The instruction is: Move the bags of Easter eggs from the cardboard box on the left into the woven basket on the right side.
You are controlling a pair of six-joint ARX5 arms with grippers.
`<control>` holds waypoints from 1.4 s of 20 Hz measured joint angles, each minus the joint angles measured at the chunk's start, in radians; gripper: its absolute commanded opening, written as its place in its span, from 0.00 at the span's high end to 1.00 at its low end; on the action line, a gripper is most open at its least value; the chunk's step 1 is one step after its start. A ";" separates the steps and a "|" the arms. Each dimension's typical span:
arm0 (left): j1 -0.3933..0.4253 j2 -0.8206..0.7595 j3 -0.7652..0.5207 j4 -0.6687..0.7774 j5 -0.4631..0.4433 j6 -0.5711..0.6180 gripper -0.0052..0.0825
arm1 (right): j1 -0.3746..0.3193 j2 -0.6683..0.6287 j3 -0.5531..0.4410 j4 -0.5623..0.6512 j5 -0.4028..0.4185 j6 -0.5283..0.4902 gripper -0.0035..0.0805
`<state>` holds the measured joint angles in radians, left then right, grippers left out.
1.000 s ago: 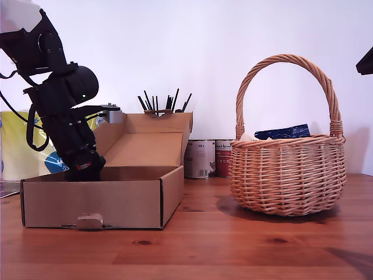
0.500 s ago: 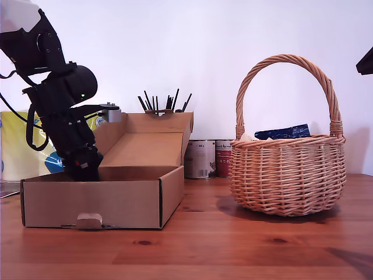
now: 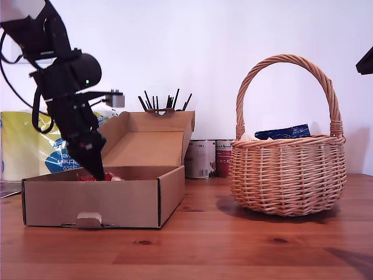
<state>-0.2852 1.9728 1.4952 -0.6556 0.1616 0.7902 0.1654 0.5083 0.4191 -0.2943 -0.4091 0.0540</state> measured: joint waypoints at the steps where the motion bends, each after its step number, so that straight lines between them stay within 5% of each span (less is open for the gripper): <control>1: -0.001 -0.002 0.025 -0.027 0.000 0.000 0.89 | 0.000 0.000 0.000 0.001 0.000 0.000 0.97; 6: -0.003 -0.040 0.098 -0.129 0.011 -0.001 0.90 | 0.000 0.000 0.000 0.001 0.000 0.000 0.97; 7: -0.003 -0.044 0.106 -0.129 0.020 -0.009 0.75 | 0.000 0.000 0.000 0.002 0.000 0.000 0.97; 9: -0.003 -0.045 0.110 -0.127 0.058 -0.049 0.29 | 0.000 0.000 0.000 0.002 0.000 0.000 0.97; 11: -0.003 -0.045 0.109 -0.116 0.076 -0.058 0.10 | 0.000 0.000 0.000 0.002 0.000 0.000 0.97; 17: -0.003 -0.044 0.109 -0.022 0.082 -0.053 0.11 | 0.000 0.000 0.000 0.005 0.000 0.000 0.97; 28: -0.001 0.113 0.110 -0.004 0.066 0.152 0.11 | 0.000 0.000 0.000 0.005 0.000 0.000 0.97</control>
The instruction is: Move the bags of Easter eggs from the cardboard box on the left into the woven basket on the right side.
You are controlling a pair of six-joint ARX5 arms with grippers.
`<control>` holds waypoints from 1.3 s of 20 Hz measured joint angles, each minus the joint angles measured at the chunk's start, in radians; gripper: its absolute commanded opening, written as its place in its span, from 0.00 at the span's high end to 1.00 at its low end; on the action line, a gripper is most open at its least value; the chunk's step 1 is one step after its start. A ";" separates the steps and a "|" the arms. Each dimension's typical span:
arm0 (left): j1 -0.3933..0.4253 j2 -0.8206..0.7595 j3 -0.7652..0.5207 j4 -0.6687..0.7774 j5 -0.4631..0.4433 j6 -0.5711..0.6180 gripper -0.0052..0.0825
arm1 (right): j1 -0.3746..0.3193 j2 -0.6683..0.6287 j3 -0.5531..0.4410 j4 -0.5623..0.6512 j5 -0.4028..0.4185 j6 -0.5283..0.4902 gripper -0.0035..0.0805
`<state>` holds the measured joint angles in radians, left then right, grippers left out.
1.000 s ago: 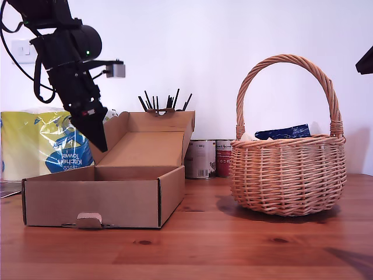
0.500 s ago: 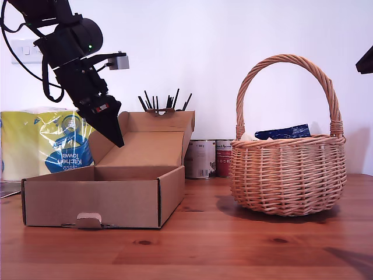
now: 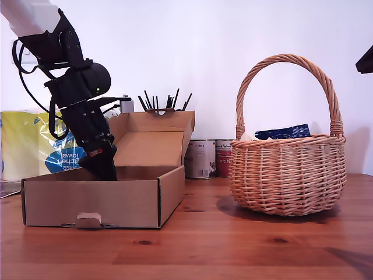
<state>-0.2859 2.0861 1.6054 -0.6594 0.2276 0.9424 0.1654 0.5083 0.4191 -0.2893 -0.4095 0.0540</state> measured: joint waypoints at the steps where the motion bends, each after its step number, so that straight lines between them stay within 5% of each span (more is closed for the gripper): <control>1: 0.001 0.000 0.000 0.005 -0.003 0.001 0.11 | 0.000 0.000 0.000 0.000 0.000 0.000 0.97; 11: 0.007 0.051 0.020 -0.051 -0.028 0.002 0.12 | 0.000 0.000 0.000 0.000 0.000 0.000 0.97; 13: 0.007 0.051 0.020 -0.053 -0.028 0.001 0.27 | 0.000 0.000 0.000 0.000 0.000 0.000 0.97; 16: 0.007 0.055 0.020 -0.062 -0.027 -0.013 0.71 | 0.000 0.000 0.000 0.001 0.000 0.000 0.97; 17: 0.007 0.060 0.021 -0.061 -0.025 -0.020 0.78 | 0.000 0.000 0.000 0.000 0.000 0.000 0.97; 22: 0.007 0.068 0.023 -0.058 -0.020 -0.023 0.82 | 0.000 0.000 0.000 0.000 0.000 0.000 0.97; 26: 0.007 0.068 0.026 -0.062 -0.021 -0.023 0.96 | 0.000 0.000 0.000 0.000 0.000 0.000 0.97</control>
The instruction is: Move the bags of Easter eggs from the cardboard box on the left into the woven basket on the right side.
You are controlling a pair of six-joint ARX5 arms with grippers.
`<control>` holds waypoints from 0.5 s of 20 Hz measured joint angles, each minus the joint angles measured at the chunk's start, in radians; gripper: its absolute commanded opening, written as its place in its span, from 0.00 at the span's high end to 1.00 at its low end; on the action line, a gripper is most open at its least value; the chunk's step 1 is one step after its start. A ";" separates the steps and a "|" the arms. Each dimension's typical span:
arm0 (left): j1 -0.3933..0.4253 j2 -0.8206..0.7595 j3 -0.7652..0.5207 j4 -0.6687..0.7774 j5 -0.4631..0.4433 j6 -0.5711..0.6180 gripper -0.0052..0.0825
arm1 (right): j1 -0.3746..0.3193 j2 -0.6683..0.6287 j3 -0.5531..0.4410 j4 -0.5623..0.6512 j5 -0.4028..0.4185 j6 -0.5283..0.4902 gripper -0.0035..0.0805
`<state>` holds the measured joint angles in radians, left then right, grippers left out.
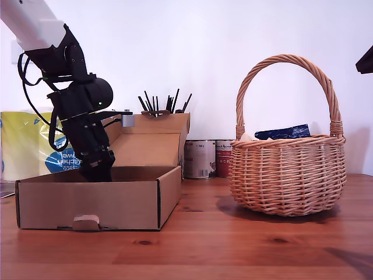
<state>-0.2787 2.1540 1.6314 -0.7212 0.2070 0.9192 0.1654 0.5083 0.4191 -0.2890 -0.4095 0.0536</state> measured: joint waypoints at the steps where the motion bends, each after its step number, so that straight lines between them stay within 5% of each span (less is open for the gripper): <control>1: 0.000 0.000 0.005 -0.009 0.000 0.000 0.97 | 0.000 0.000 0.000 0.000 0.000 0.000 0.97; 10: 0.000 -0.003 0.050 -0.118 -0.007 -0.027 0.97 | 0.000 0.000 0.000 0.000 0.000 0.000 0.97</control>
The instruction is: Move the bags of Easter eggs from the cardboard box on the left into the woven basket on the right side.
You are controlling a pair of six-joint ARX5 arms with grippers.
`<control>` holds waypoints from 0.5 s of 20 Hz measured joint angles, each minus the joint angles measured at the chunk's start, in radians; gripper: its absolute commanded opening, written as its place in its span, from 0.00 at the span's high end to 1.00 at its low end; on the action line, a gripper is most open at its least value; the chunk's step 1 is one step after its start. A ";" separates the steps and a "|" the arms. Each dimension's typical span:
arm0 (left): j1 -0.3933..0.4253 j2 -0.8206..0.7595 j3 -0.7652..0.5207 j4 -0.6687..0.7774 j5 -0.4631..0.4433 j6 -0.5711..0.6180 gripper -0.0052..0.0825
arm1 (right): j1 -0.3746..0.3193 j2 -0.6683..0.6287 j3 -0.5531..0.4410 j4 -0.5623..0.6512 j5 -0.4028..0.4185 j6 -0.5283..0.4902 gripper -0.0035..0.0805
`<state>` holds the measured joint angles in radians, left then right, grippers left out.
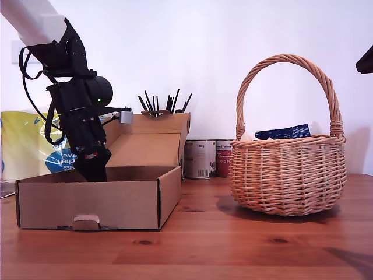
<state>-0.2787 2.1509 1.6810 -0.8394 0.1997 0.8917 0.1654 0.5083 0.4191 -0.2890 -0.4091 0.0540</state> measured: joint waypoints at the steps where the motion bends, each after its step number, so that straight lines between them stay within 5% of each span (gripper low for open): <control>1: 0.000 -0.006 0.000 -0.004 0.003 -0.007 0.97 | 0.000 0.000 0.000 0.000 0.000 0.000 0.97; 10: 0.000 -0.201 0.005 -0.032 0.104 -0.053 0.97 | 0.000 0.000 0.000 0.000 0.000 0.000 0.97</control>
<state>-0.2787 1.9499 1.6855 -0.8715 0.3035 0.8387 0.1654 0.5083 0.4191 -0.2886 -0.4095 0.0536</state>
